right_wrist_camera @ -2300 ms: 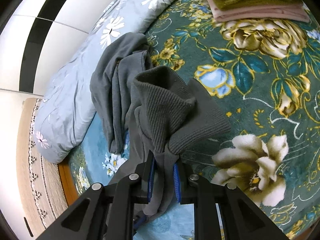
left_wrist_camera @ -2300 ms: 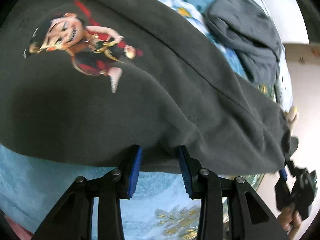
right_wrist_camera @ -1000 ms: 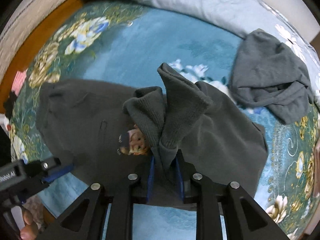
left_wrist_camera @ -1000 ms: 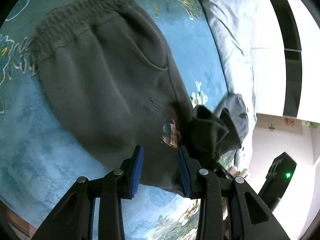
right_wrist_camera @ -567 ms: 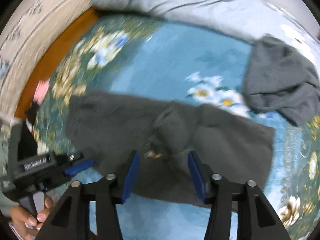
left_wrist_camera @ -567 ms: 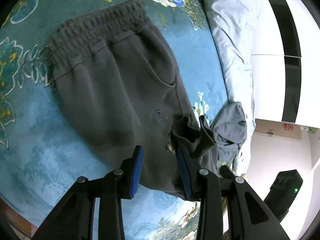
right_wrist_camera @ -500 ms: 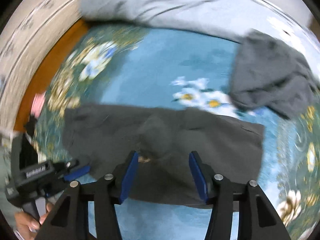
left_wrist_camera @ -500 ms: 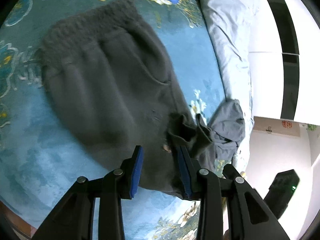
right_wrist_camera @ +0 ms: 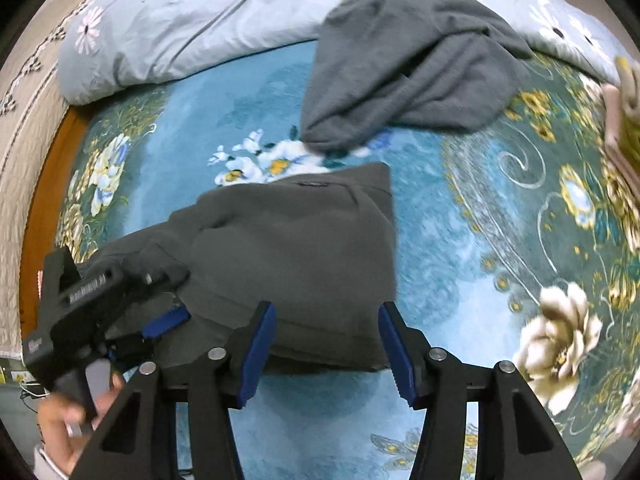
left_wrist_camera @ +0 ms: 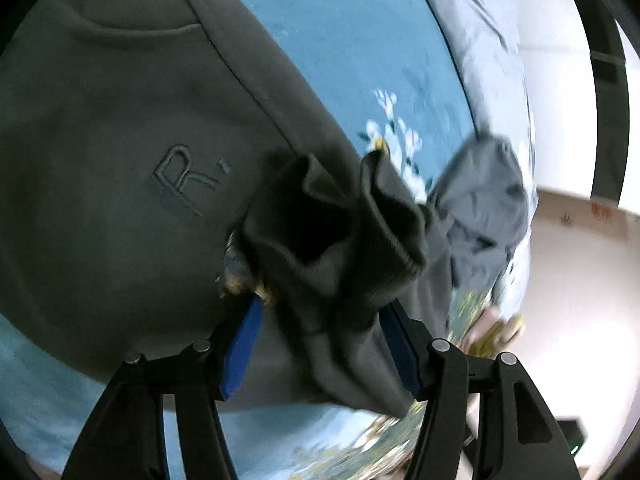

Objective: Fold clothes
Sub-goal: 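Lower the sweatpants onto the bed, folding the cuff end onto the waistband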

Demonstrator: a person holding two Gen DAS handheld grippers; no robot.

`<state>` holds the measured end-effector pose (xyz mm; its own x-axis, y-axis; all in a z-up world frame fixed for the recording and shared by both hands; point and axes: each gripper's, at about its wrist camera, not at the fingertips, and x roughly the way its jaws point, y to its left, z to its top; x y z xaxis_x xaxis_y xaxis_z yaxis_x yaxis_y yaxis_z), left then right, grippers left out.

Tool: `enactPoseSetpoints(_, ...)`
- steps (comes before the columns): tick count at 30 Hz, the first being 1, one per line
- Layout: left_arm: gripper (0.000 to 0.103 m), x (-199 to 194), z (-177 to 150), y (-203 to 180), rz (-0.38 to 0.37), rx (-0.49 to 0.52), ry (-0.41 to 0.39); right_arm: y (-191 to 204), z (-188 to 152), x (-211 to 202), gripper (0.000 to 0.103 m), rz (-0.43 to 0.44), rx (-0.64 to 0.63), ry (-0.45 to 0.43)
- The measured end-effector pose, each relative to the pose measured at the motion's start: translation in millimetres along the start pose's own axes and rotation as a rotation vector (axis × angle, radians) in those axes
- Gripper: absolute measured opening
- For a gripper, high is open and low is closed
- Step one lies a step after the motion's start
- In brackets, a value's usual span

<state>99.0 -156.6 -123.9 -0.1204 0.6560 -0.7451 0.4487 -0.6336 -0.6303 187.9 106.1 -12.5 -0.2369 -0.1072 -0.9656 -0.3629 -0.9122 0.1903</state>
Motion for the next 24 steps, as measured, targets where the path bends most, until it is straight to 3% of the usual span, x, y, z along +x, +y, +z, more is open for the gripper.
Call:
enactPoseSetpoints(2,0.061,-1,3,-4,-0.032,-0.014,-0.022,-10,-5,2,0.057,0.0,0.018,0.006)
enactPoseSetpoints(3,0.054,-1,4,-7,-0.028,-0.01,-0.035,-15,-6,3,0.057,0.0,0.029,0.009)
enactPoseSetpoints(4,0.034,0,5,-10,-0.01,0.0,-0.044,-19,-7,4,0.057,0.0,0.039,0.011)
enactPoseSetpoints(7,0.023,-3,4,-20,0.031,0.054,-0.066,-29,-6,5,0.057,0.002,0.061,0.011)
enactPoseSetpoints(12,0.022,-53,-19,-29,-0.157,0.153,-0.165,-28,0,3,0.057,0.042,0.049,-0.005)
enactPoseSetpoints(15,0.023,-56,-20,-9,-0.103,0.122,-0.161,-20,2,4,0.057,0.082,0.023,-0.016)
enactPoseSetpoints(18,0.023,-33,-12,32,-0.013,-0.014,-0.091,-5,0,14,0.057,0.123,-0.005,0.017)
enactPoseSetpoints(21,0.026,-30,-10,53,-0.059,-0.126,-0.081,11,-7,24,0.057,0.19,-0.033,0.047)
enactPoseSetpoints(24,0.028,-34,-9,50,-0.037,-0.082,-0.095,17,-15,40,0.057,0.17,-0.046,0.09)
